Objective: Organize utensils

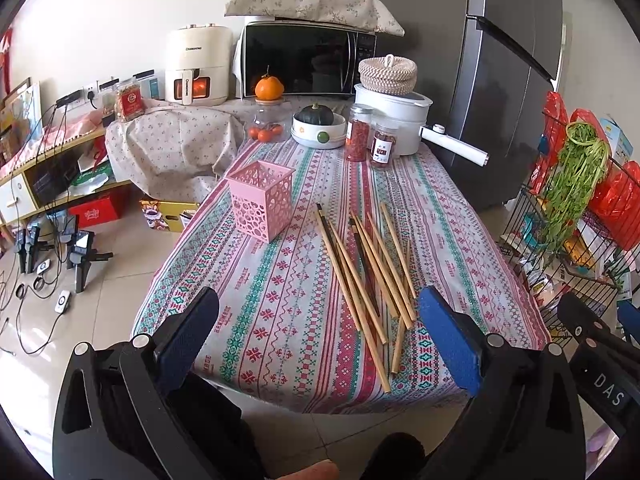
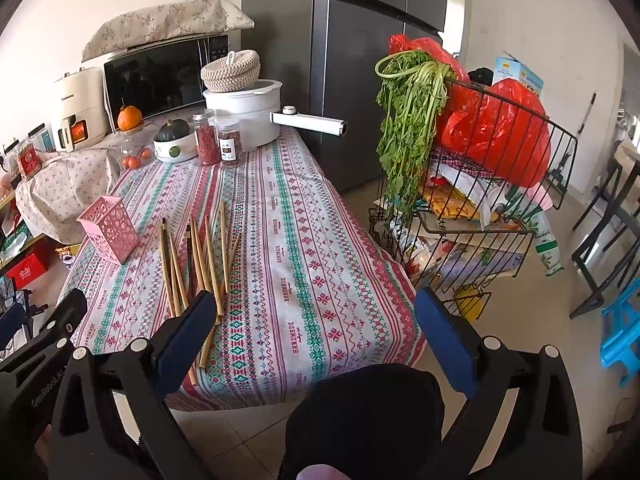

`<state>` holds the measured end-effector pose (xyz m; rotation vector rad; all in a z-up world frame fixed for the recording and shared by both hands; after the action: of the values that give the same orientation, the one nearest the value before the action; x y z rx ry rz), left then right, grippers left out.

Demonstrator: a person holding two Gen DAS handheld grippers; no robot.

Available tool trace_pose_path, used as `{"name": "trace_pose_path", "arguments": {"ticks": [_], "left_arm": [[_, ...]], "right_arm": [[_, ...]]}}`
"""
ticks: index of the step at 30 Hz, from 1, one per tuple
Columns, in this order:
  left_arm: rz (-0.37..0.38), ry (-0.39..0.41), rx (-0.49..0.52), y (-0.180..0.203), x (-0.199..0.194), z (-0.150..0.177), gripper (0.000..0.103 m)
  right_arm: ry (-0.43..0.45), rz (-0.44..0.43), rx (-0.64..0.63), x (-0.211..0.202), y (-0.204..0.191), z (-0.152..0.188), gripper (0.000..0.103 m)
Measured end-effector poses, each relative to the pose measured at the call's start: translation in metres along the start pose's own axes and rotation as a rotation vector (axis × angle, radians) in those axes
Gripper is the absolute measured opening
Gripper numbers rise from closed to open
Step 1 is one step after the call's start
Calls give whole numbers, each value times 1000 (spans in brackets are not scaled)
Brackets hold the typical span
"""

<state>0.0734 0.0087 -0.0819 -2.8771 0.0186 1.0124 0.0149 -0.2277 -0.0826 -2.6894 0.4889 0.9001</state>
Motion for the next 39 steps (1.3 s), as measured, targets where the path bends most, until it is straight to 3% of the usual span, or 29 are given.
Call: {"name": "trace_pose_path", "arguments": {"ticks": [7, 10, 12, 15, 17, 18, 20, 22, 24, 28, 30, 33, 35, 39], "left_arm": [[32, -76, -32, -3, 15, 3, 96], [45, -114, -74, -15, 28, -2, 96], [31, -92, -102, -31, 34, -19, 96], [58, -64, -52, -36, 57, -50, 96], [85, -189, 13, -30, 92, -51, 96], [114, -308, 32, -25, 118, -43, 96], [113, -441, -15, -26, 150, -28, 95], [98, -514, -67, -26, 175, -20, 86], [104, -588, -112, -20, 200, -14, 70], [26, -631, -150, -17, 226, -13, 68], [-28, -640, -160, -17, 239, -14, 65], [-79, -650, -176, -23, 254, -19, 60], [-104, -658, -174, -22, 263, -24, 57], [-145, -670, -177, -27, 276, -29, 55]], "right_arm": [[-25, -17, 16, 6, 1, 2, 96], [-119, -133, 76, 17, -4, 4, 96], [-184, -218, 138, 27, -7, 1, 96], [-247, -322, 237, 46, -17, -18, 96], [-296, -405, 312, 66, -29, -37, 96], [-323, -431, 331, 74, -34, -41, 96], [-441, -501, 381, 102, -50, -50, 96], [-587, -570, 482, 139, -65, -55, 96], [-695, -606, 543, 170, -78, -58, 96], [-825, -642, 592, 218, -97, -60, 96], [-828, -626, 562, 234, -98, -59, 96], [-766, -550, 454, 254, -95, -50, 96], [-793, -493, 433, 263, -88, -39, 96], [-870, -562, 448, 266, -95, -36, 96]]}}
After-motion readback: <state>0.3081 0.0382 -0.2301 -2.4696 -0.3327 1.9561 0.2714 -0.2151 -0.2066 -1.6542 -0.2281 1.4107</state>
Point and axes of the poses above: each gripper's, at about its wrist camera, not at the fingertips, and x roughly the way its jaws point, y to its right, z to its underside, the point moved 9 cm from there along x, roughly the way its jaws point, and after that the axes turned 11 degrees about x, right-handed, at the moved point
